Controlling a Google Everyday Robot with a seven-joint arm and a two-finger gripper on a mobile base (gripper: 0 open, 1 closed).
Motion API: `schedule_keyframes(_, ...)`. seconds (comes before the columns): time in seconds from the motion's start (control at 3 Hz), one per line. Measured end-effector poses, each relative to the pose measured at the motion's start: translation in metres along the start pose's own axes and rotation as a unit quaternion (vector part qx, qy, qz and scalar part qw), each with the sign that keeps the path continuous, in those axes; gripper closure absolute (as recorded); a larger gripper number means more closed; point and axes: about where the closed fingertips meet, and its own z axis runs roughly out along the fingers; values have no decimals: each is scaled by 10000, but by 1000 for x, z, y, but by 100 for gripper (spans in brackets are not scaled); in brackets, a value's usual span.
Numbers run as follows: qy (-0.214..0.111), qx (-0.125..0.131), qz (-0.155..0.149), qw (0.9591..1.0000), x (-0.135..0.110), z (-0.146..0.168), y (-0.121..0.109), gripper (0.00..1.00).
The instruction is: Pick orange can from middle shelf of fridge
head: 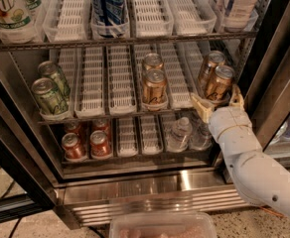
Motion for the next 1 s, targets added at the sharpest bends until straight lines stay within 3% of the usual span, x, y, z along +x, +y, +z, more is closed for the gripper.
schedule_keyframes(1.0,-118,270,-40,9996,6,26,-13,29)
